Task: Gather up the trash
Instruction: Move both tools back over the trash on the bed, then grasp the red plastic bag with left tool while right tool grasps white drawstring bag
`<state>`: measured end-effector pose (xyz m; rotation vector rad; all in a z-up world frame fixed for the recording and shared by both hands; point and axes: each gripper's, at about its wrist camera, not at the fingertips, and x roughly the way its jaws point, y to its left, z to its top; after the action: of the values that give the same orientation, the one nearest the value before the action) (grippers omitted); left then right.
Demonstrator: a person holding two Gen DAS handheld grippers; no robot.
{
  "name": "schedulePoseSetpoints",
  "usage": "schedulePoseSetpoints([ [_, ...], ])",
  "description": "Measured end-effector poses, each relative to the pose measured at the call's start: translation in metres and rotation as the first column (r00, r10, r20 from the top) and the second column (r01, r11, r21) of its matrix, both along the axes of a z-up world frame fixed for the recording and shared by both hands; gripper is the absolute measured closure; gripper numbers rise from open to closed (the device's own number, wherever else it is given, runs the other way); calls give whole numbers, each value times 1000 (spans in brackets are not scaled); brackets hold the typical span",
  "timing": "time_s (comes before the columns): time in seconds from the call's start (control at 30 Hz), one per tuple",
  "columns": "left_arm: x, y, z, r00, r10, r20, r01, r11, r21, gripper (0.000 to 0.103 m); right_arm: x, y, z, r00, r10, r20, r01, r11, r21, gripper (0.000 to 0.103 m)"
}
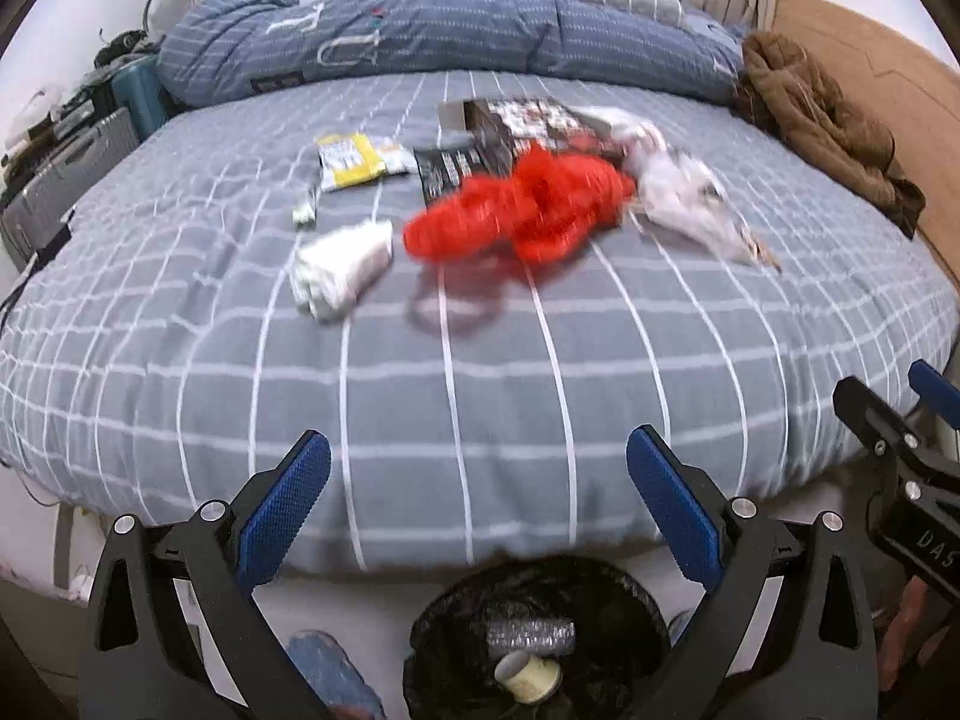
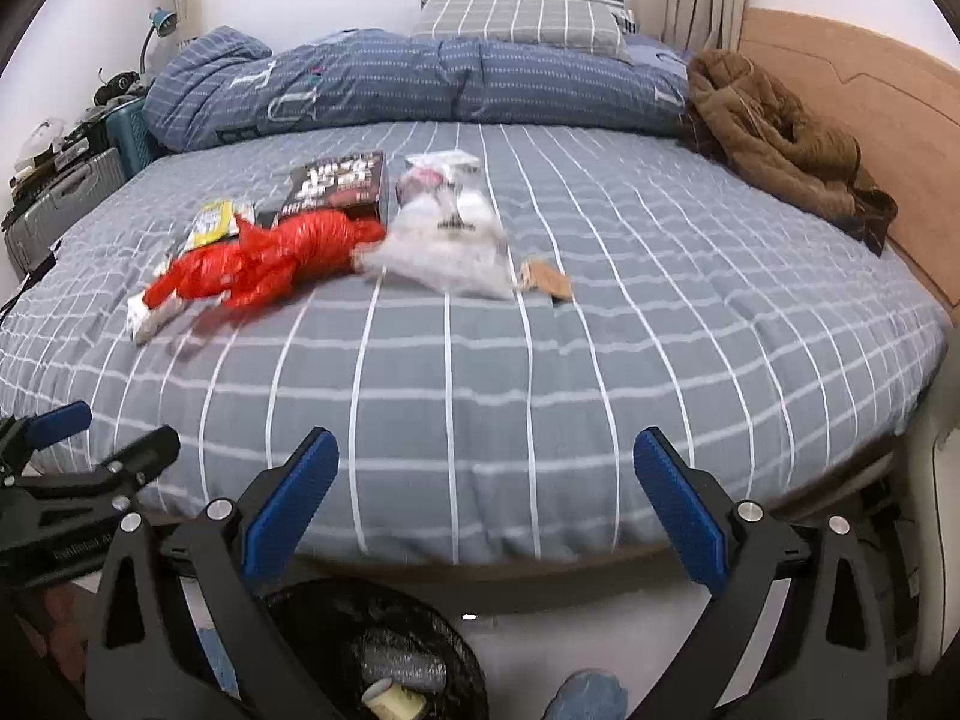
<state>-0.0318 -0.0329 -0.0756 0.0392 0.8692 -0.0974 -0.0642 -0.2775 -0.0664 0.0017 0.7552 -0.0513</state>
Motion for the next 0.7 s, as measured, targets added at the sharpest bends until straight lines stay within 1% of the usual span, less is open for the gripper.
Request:
schedulePoseSetpoints([
  [0.13, 20, -2, 9, 1000, 4, 5, -4, 1000, -18, 6, 24, -4, 4, 1000, 7, 8, -8, 1000, 10, 8],
  [0.23, 35, -7, 15, 1000, -9, 12, 9, 1000, -20, 6, 36, -8, 6, 1000, 6, 16, -7, 1000, 20, 8],
  [0.33, 51, -11, 21, 1000, -24, 18, 25, 999, -28, 6, 52, -13, 10, 1000, 11, 21, -12, 999, 51, 8],
  [0.43, 69, -15, 24, 999, -33, 20, 34, 998, -43, 6, 66, -18, 13, 1000, 6, 29, -7, 999, 48, 8],
  [0.6, 100, -28, 29, 998, -54, 35, 55, 998, -25, 6, 94, -29, 12, 1000, -3, 24, 2, 999, 35, 9],
  [0.7, 118, -35, 29, 998, -58, 30, 59, 998, -29, 6, 108, -38, 10, 1000, -17, 15, 16, 999, 35, 10],
])
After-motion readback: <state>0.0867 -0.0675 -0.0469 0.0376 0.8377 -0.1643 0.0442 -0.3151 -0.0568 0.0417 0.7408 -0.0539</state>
